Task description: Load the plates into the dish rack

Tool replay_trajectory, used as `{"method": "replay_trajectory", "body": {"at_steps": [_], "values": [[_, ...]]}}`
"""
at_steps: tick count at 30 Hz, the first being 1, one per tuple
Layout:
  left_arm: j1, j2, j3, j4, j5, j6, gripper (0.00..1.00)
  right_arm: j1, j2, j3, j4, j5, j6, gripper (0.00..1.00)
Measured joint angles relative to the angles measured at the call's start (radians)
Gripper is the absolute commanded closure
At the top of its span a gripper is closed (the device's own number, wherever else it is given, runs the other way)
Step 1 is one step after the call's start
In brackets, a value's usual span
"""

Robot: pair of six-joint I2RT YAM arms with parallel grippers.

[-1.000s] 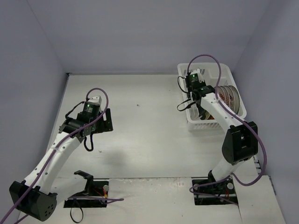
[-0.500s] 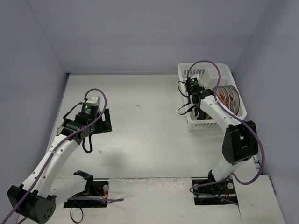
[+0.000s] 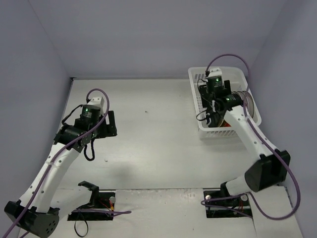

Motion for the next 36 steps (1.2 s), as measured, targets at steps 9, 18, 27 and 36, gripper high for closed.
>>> {"method": "replay_trajectory", "body": {"at_steps": [9,18,27,36], "values": [[0.0,-0.039,0.134,-0.055,-0.014,0.032,0.23,0.0,-0.386,0.013,0.013,-0.112,0.044,0.01],[0.0,-0.093,0.217,-0.105,-0.04,0.061,0.23,0.0,-0.796,-0.074,0.056,-0.165,0.067,0.0],[0.0,-0.192,0.22,-0.141,-0.13,0.071,0.23,0.0,-0.931,-0.14,-0.012,-0.203,0.071,0.0],[0.0,-0.27,0.252,-0.239,-0.217,0.072,0.23,0.0,-1.085,-0.173,-0.048,-0.211,0.093,0.0]]}}
